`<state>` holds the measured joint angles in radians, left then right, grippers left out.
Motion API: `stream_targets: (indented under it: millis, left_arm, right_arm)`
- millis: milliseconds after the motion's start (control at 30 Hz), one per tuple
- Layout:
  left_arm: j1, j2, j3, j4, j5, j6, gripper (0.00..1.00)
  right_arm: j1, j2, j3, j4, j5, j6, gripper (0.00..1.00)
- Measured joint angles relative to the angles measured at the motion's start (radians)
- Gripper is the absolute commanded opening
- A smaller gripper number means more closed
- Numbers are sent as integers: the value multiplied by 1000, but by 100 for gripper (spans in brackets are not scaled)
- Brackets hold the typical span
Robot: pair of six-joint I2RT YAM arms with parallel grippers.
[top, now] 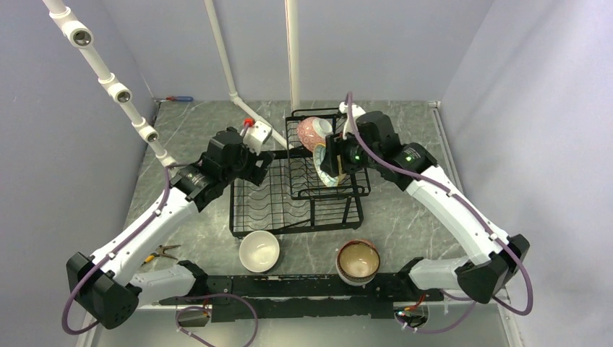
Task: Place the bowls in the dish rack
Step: Place the bowl in the dish rack.
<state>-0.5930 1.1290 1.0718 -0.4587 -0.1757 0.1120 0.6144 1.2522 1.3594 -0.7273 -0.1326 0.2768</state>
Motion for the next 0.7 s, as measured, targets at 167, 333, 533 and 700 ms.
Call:
stream_targets:
  millis: [167,333,533,700]
  left_arm:
    - [0,-10,-4,-3,-14,6,94]
    - [0,-37,-10,-2,-20,9,94]
    - [0,-43,-10,-2,-24,12,94]
    - [0,-43,-10,-3,-23,11,94]
  right_arm:
    - [63,58,49,-48,102,2,0]
    - [98,96,92,-82,170,2,20]
    - [124,137,134,-97,177,2,40]
    - [126,139,137,-97,161,-1,62]
